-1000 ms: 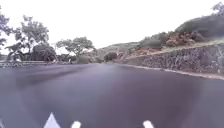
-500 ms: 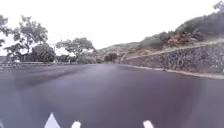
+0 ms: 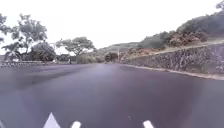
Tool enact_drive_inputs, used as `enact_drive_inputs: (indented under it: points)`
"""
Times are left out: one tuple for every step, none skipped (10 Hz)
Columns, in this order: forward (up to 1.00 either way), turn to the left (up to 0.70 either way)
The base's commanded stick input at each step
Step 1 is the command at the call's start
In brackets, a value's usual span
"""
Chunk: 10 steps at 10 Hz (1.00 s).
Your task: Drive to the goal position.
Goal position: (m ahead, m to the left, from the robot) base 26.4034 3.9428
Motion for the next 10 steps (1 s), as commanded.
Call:
enact_drive_inputs:
  points:
    - [0.70,0.00]
    - [0.70,0.00]
    - [0.70,0.00]
    - [0.70,0.00]
    - [0.70,0.00]
    - [0.70,0.00]
    - [0.70,0.00]
    - [0.70,0.00]
    - [0.70,0.00]
    - [0.70,0.00]
